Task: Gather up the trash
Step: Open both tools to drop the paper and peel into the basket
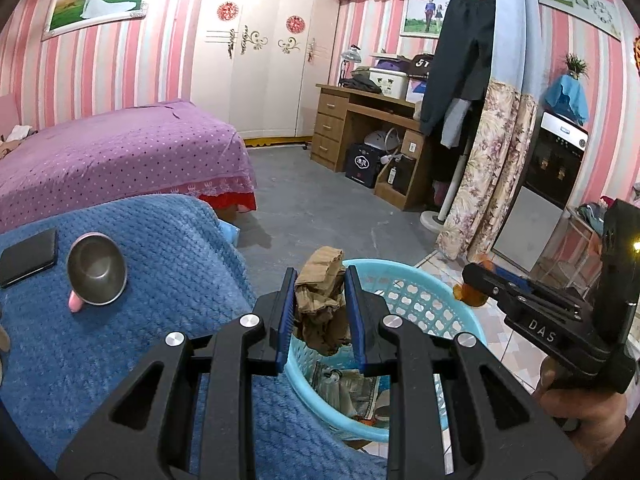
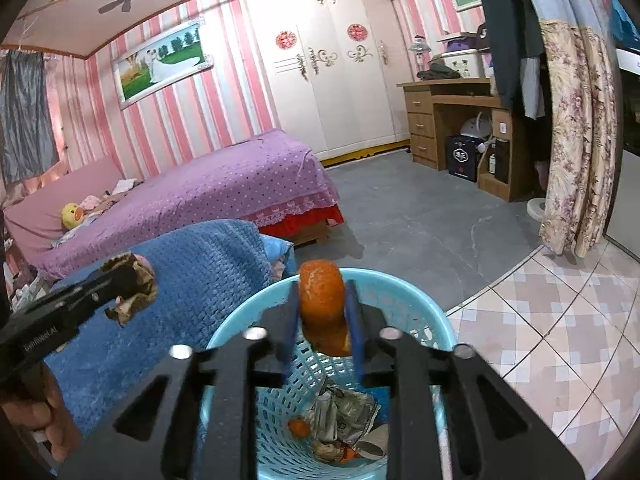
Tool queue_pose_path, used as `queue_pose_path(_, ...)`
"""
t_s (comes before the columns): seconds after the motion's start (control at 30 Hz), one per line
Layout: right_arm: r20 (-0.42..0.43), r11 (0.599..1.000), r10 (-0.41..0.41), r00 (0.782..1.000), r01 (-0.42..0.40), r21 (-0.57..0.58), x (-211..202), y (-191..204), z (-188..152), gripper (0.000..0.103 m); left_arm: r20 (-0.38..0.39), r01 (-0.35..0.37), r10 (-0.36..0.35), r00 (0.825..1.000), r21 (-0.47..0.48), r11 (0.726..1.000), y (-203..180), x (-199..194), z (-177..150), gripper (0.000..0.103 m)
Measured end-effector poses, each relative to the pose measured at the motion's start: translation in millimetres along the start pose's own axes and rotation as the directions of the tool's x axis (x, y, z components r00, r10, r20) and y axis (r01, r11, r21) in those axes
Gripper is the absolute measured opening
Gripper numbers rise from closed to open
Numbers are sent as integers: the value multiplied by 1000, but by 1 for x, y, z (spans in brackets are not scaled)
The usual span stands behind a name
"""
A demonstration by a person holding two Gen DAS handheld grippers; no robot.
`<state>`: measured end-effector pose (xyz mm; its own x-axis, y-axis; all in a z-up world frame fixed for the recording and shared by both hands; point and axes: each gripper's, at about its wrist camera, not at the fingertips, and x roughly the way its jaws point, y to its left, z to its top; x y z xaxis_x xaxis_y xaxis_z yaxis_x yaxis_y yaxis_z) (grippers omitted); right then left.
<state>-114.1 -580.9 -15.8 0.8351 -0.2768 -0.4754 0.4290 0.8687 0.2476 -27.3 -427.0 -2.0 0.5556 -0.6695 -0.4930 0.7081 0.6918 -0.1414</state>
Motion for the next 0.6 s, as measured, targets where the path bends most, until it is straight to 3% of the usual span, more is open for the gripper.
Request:
queue_pose_path(0.03, 4, 1000, -8, 1000, 8, 9, 0, -2, -1, 59, -1, 4, -4, 1000, 1, 1000, -2, 1, 0, 23)
queue_pose_path(0.07, 6, 1000, -14, 1000, 14, 27, 0, -6, 0, 60, -1, 8, -8, 1000, 3, 1000, -4, 2, 0, 23)
queue_pose_path(0.5, 39, 983, -92, 995, 85, 161, -6, -43, 2, 63, -48, 30, -27, 998, 59, 998, -35, 29, 1, 25)
queue_pose_path(0.57, 39, 982, -93, 995, 85, 168, -7, -43, 2, 63, -62, 35, -30, 998, 70, 997, -40, 34, 0, 55)
queue_pose_path(0.6, 39, 983, -92, 995, 85, 166, -6, -42, 3, 63, -57, 28, -24, 998, 69, 997, -41, 35, 0, 64)
